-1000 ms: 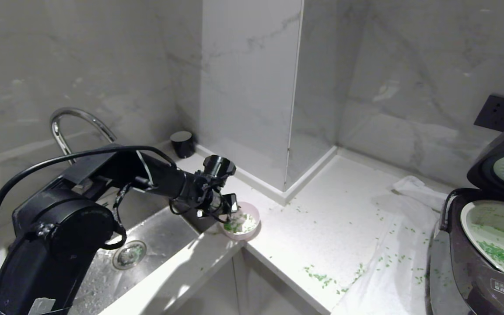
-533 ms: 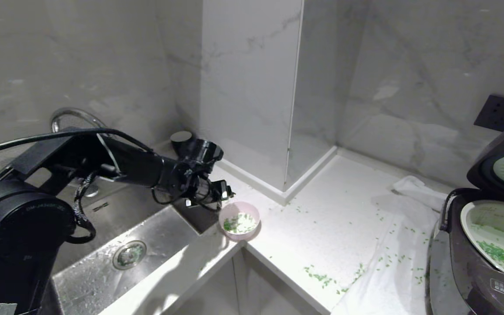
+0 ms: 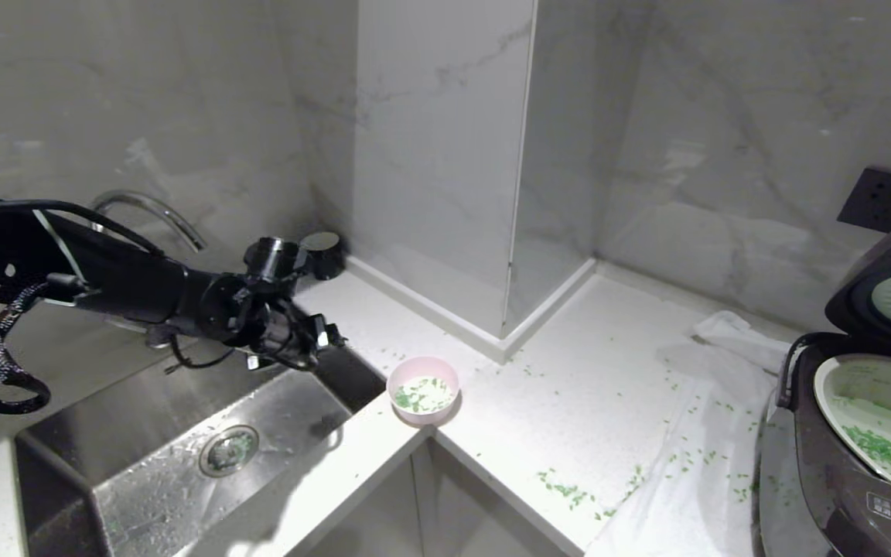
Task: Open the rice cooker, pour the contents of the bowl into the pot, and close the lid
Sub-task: Turn on the tap
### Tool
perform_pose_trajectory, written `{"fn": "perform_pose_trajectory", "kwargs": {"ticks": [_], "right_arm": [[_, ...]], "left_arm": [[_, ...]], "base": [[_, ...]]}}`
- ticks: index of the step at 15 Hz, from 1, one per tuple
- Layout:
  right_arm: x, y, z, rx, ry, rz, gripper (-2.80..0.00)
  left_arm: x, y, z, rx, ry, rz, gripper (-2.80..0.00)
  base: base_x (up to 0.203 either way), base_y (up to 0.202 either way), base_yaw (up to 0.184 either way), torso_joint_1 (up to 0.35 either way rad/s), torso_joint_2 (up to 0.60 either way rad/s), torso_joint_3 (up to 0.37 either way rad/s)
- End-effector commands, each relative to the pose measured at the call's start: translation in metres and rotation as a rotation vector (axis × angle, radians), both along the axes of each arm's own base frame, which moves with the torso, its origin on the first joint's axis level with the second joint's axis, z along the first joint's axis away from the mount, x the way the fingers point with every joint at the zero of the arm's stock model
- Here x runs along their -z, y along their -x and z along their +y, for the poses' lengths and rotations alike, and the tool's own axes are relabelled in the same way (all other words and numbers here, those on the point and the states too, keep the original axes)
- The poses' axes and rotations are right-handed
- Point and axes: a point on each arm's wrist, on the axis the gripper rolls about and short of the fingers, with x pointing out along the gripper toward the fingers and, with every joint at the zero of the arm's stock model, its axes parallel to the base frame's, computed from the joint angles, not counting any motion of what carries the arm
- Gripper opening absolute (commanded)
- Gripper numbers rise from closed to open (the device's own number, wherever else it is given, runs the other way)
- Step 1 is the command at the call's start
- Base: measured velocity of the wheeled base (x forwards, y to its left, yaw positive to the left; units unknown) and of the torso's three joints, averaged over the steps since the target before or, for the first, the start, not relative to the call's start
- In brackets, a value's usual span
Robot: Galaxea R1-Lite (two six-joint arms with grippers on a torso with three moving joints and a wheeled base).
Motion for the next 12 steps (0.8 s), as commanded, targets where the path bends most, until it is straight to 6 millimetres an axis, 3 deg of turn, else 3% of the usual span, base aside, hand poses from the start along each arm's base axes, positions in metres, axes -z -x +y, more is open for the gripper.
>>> {"fn": "perform_pose_trajectory", "kwargs": {"ticks": [1, 5, 12], "right_arm": [[0.000, 0.000, 0.000, 0.000, 0.000, 0.000, -2.80], [0.000, 0.000, 0.000, 0.000, 0.000, 0.000, -2.80], [0.000, 0.000, 0.000, 0.000, 0.000, 0.000, -2.80]], "left_arm": [[-0.002, 0.000, 0.047, -0.120, 0.000, 0.009, 0.00], [0.005, -0.001, 0.111, -0.278, -0.009, 0.032, 0.00], [0.001, 0.005, 0.192, -0.433, -0.060, 0.020, 0.00]], "base": [[0.000, 0.000, 0.000, 0.000, 0.00, 0.000], [0.000, 0.000, 0.000, 0.000, 0.00, 0.000], [0.000, 0.000, 0.000, 0.000, 0.00, 0.000]]}}
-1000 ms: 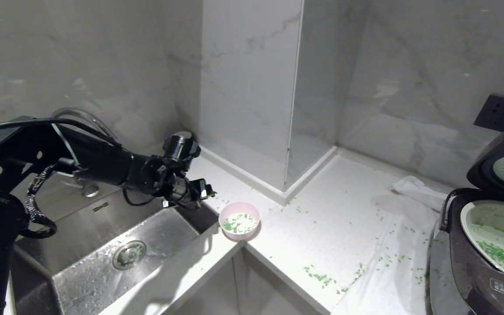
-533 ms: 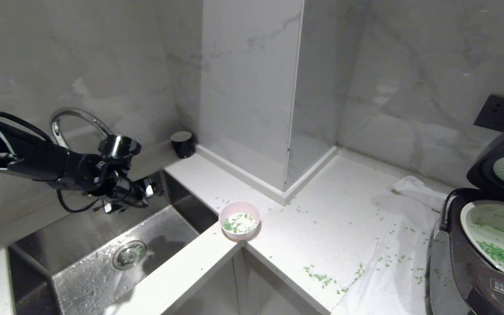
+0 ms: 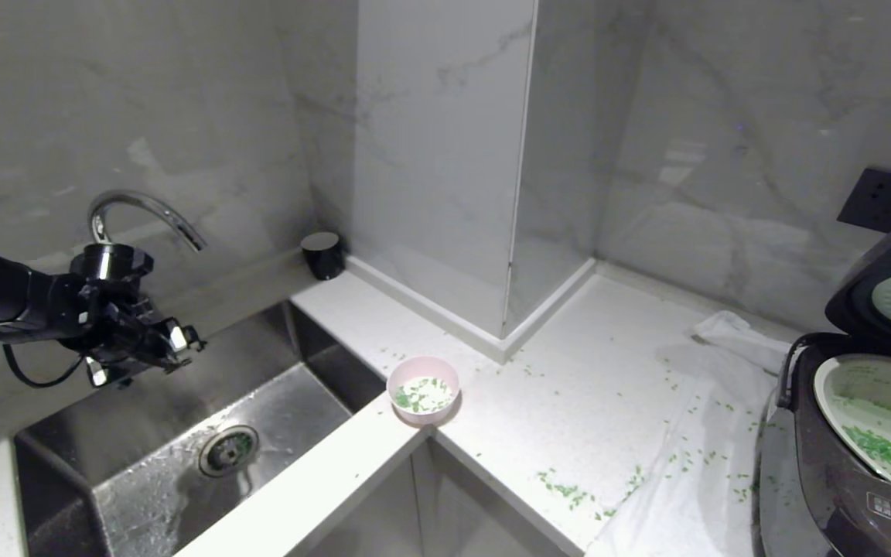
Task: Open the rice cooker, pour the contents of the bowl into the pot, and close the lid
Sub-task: Turn on the tap
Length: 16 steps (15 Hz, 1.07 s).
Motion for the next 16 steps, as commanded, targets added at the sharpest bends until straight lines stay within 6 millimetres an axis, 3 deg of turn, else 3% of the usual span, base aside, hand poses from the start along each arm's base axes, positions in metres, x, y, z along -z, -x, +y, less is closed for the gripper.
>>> {"fn": "perform_pose_trajectory", "kwargs": {"ticks": [1, 6, 16], "right_arm": [[0.000, 0.000, 0.000, 0.000, 0.000, 0.000, -2.80], [0.000, 0.000, 0.000, 0.001, 0.000, 0.000, -2.80], [0.000, 0.000, 0.000, 0.001, 0.001, 0.000, -2.80]], "left_arm": [[-0.006, 0.001, 0.027, -0.073, -0.007, -0.028, 0.00], [-0.005, -0.022, 0.057, -0.167, -0.066, -0.187, 0.00], [0.027, -0.051, 0.075, -0.239, -0.125, -0.237, 0.00]], "base": [[0.000, 0.000, 0.000, 0.000, 0.00, 0.000], [0.000, 0.000, 0.000, 0.000, 0.00, 0.000], [0.000, 0.000, 0.000, 0.000, 0.00, 0.000]]}}
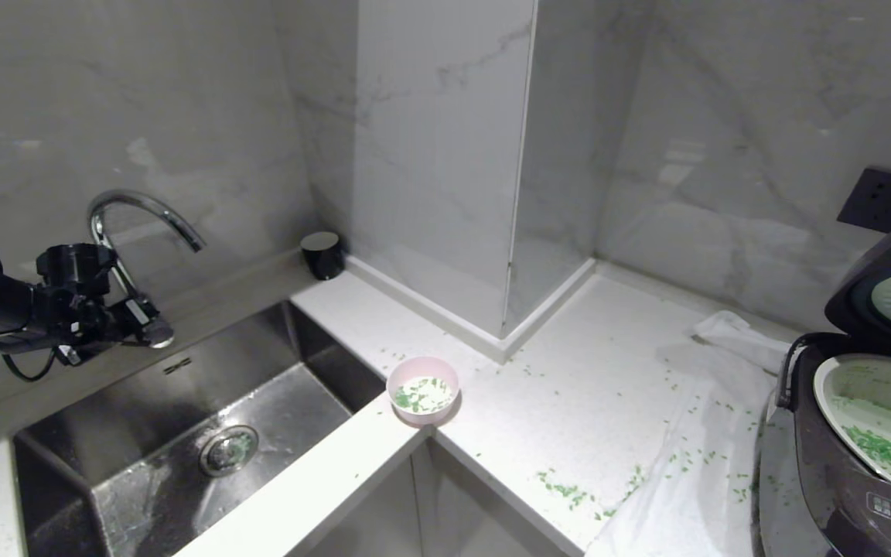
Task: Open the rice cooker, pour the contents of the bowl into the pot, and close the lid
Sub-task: Turn on the tap
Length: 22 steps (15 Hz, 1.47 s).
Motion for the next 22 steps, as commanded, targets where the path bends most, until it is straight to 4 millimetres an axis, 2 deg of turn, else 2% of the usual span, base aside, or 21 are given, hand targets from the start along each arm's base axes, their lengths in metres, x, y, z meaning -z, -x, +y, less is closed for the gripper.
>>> {"fn": "perform_pose_trajectory", "kwargs": {"ticks": [1, 5, 8, 9, 10, 22], "right_arm": [[0.000, 0.000, 0.000, -0.001, -0.001, -0.001, -2.80], [0.000, 0.000, 0.000, 0.000, -0.001, -0.001, -2.80], [0.000, 0.000, 0.000, 0.000, 0.001, -0.001, -2.80], [0.000, 0.000, 0.000, -0.002, 0.001, -0.001, -2.80], [0.000, 0.000, 0.000, 0.000, 0.000, -0.001, -2.80], [0.000, 0.000, 0.000, 0.000, 0.001, -0.001, -2.80]], "left_arm": [[0.009, -0.006, 0.007, -0.024, 0.003, -0.003, 0.00], [0.014, -0.013, 0.026, -0.060, -0.005, -0.024, 0.00], [0.016, -0.017, 0.034, -0.071, -0.009, -0.034, 0.00], [0.019, -0.018, 0.034, -0.071, -0.007, -0.029, -2.03], [0.020, -0.018, 0.034, -0.071, -0.006, -0.028, -2.80], [0.020, -0.017, 0.036, -0.076, -0.008, -0.028, -2.80]], "base": [[0.000, 0.000, 0.000, 0.000, 0.00, 0.000], [0.000, 0.000, 0.000, 0.000, 0.00, 0.000], [0.000, 0.000, 0.000, 0.000, 0.00, 0.000], [0.000, 0.000, 0.000, 0.000, 0.00, 0.000], [0.000, 0.000, 0.000, 0.000, 0.00, 0.000], [0.000, 0.000, 0.000, 0.000, 0.00, 0.000]]}}
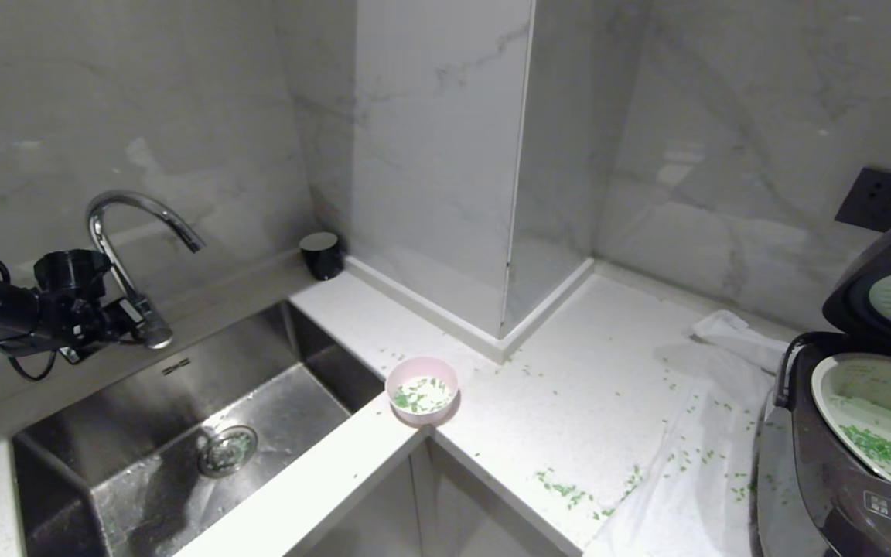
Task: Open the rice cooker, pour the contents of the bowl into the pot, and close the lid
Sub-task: Turn on the tap
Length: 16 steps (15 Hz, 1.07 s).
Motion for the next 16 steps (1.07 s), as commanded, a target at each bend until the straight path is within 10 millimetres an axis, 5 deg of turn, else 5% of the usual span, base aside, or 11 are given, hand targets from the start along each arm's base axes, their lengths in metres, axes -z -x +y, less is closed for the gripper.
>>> {"fn": "perform_pose_trajectory", "kwargs": {"ticks": [1, 16], "right_arm": [[0.000, 0.000, 0.000, 0.001, -0.001, 0.000, -2.80], [0.000, 0.000, 0.000, 0.001, -0.001, 0.000, -2.80]], "left_arm": [[0.001, 0.000, 0.000, -0.005, 0.001, 0.000, -2.80], [-0.012, 0.010, -0.015, 0.016, 0.013, 0.004, -2.80]], "base": [[0.000, 0.000, 0.000, 0.000, 0.00, 0.000], [0.000, 0.000, 0.000, 0.000, 0.00, 0.000]]}}
